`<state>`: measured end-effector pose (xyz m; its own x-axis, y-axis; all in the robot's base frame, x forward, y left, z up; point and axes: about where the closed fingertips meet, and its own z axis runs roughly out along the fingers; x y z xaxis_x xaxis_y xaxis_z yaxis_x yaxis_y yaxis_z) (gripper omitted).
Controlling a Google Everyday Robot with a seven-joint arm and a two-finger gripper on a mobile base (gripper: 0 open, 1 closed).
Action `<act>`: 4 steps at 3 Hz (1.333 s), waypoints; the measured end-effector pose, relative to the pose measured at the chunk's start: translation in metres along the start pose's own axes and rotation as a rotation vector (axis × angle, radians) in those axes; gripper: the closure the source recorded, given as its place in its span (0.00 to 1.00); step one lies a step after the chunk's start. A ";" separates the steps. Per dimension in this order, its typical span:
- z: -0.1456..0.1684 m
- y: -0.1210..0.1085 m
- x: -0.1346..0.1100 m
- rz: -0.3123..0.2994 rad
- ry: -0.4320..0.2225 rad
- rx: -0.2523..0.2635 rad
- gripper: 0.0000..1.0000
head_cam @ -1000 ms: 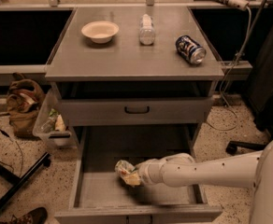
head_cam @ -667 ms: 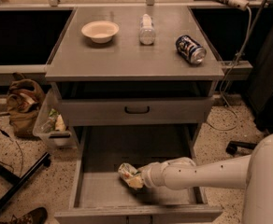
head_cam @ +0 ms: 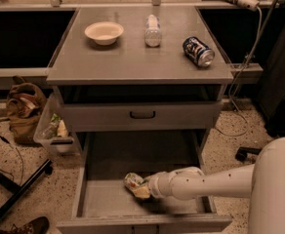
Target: Place 7up can into middle drawer
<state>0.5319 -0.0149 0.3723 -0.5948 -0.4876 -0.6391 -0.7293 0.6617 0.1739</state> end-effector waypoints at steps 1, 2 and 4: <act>0.000 0.000 0.000 0.000 0.000 0.000 0.63; 0.000 0.000 0.000 0.000 0.000 0.000 0.40; 0.000 0.000 0.000 0.000 0.000 0.000 0.00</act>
Offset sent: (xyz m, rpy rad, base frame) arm 0.0000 0.0000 0.0000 0.0000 0.0000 0.0000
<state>0.5318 -0.0147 0.3722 -0.5948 -0.4877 -0.6390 -0.7294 0.6616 0.1740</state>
